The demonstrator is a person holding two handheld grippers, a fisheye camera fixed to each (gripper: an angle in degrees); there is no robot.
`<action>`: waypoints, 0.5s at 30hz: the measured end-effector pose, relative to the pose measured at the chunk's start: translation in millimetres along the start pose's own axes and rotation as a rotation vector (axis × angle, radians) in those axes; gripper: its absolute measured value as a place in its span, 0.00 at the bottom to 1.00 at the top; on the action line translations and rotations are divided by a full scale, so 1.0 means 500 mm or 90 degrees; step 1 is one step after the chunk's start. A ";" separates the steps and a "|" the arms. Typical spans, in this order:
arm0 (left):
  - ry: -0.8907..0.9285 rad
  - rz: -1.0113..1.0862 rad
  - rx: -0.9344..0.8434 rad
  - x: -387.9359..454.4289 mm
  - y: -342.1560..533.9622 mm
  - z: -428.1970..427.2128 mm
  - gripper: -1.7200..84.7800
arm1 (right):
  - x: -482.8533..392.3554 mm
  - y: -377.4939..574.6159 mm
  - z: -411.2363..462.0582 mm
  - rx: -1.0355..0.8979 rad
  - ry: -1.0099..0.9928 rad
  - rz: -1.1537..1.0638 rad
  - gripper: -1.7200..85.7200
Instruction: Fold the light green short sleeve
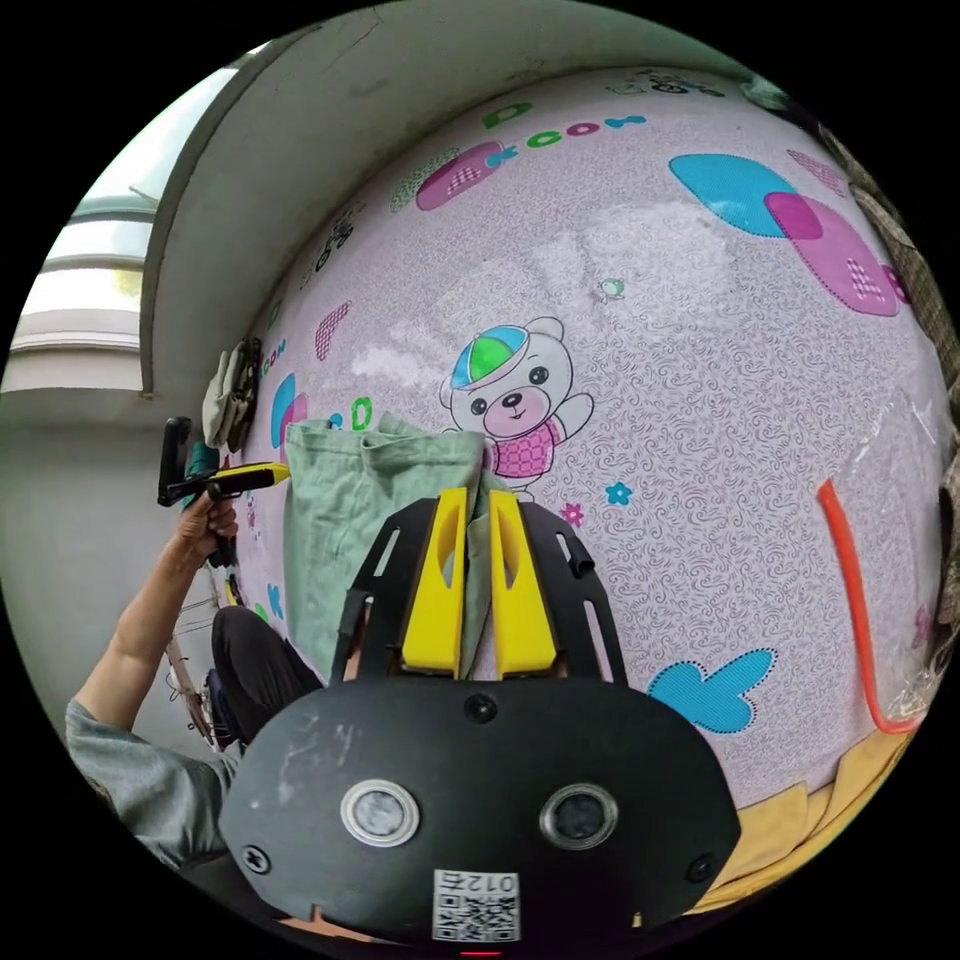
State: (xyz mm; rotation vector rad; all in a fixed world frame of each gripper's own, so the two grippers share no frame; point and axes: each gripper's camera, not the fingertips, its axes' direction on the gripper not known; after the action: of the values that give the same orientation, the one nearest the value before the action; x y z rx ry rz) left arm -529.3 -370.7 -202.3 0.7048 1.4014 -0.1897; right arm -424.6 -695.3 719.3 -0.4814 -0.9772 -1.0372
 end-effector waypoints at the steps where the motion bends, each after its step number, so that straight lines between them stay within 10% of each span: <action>1: 0.002 0.002 0.002 0.000 0.002 -0.002 0.04 | -0.004 -0.003 -0.008 0.005 0.009 -0.011 0.06; 15: 0.017 0.024 0.022 -0.002 0.038 -0.034 0.03 | -0.035 -0.029 0.003 -0.036 0.025 -0.046 0.03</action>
State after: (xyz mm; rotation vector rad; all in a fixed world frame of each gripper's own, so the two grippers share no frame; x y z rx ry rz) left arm -533.9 -346.8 -194.9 0.7645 1.4119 -0.1765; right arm -441.0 -692.3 703.6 -0.4736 -0.9380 -1.1379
